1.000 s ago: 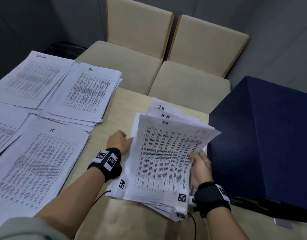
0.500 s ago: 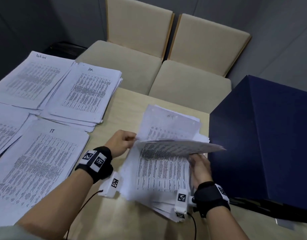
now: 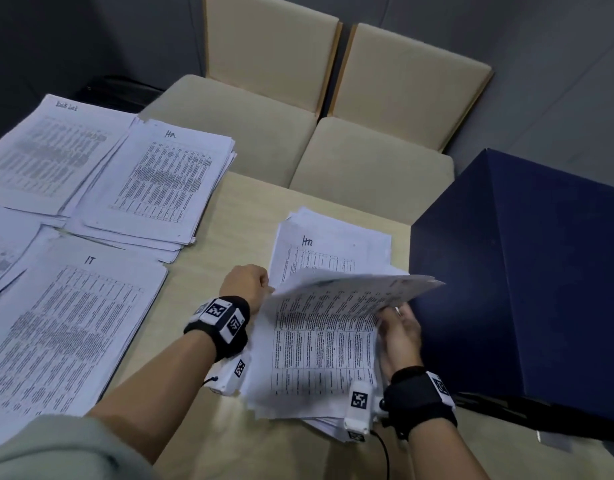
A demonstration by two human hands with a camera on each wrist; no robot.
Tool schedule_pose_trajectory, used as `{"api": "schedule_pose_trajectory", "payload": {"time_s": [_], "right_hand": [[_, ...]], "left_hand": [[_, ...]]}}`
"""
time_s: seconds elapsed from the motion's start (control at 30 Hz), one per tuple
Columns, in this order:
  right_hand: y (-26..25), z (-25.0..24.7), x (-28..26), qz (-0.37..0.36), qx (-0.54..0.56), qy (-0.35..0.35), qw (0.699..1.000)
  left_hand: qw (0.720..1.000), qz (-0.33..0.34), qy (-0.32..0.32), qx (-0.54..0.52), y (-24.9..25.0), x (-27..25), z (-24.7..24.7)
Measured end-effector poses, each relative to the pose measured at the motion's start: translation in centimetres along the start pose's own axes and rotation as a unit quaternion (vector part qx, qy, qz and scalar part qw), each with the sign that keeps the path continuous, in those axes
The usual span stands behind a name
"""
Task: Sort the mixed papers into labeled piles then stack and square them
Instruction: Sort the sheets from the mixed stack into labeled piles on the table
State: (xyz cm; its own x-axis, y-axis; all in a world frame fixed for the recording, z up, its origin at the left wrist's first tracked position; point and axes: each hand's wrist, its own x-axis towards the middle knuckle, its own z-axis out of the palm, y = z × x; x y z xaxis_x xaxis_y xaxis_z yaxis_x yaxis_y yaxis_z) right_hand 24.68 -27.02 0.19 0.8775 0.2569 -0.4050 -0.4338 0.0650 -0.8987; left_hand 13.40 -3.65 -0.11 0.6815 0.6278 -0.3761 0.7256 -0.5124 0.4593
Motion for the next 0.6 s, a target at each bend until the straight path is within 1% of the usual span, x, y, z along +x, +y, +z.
{"api": "schedule_pose_trajectory", "payload": {"time_s": [0.1, 0.17, 0.2, 0.23, 0.27, 0.3, 0.37, 0.43, 0.47, 0.53, 0.6], "right_hand": [[-0.1, -0.4, -0.1, -0.004, -0.015, 0.016, 1.000], [0.1, -0.3, 0.2, -0.010, -0.018, 0.021, 1.000], [0.3, -0.1, 0.2, -0.009, -0.020, 0.021, 1.000], [0.4, 0.0, 0.3, -0.010, -0.018, 0.019, 1.000], [0.5, 0.3, 0.3, -0.007, -0.021, 0.020, 1.000], [0.6, 0.5, 0.3, -0.003, -0.019, 0.015, 1.000], [0.5, 1.0, 0.2, 0.011, -0.008, -0.001, 1.000], [0.6, 1.3, 0.2, 0.017, 0.000, -0.002, 1.000], [0.6, 1.2, 0.1, 0.017, 0.006, 0.002, 1.000], [0.5, 0.9, 0.0, 0.009, 0.017, 0.007, 1.000], [0.3, 0.6, -0.1, -0.002, 0.019, 0.019, 1.000]], "left_hand": [[0.998, -0.001, 0.036, 0.050, -0.3, -0.5, -0.9], [0.994, 0.022, 0.076, 0.070, -1.4, -0.4, -1.5], [0.995, 0.043, 0.079, 0.042, -2.0, -0.2, -1.6], [0.995, 0.074, 0.066, -0.030, -2.6, -0.2, -1.7], [0.988, 0.098, 0.036, -0.112, -3.0, -0.2, -1.8], [0.975, 0.117, 0.004, -0.191, -3.0, -0.7, -2.0], [0.946, 0.123, -0.061, -0.292, -2.7, -1.5, -2.2], [0.928, 0.120, -0.097, -0.339, -2.4, -1.8, -2.1], [0.924, 0.110, -0.097, -0.353, -2.3, -1.8, -1.9], [0.922, 0.071, -0.075, -0.373, -2.4, -1.3, -1.3], [0.931, 0.026, -0.030, -0.362, -2.2, -0.8, -0.5]]}}
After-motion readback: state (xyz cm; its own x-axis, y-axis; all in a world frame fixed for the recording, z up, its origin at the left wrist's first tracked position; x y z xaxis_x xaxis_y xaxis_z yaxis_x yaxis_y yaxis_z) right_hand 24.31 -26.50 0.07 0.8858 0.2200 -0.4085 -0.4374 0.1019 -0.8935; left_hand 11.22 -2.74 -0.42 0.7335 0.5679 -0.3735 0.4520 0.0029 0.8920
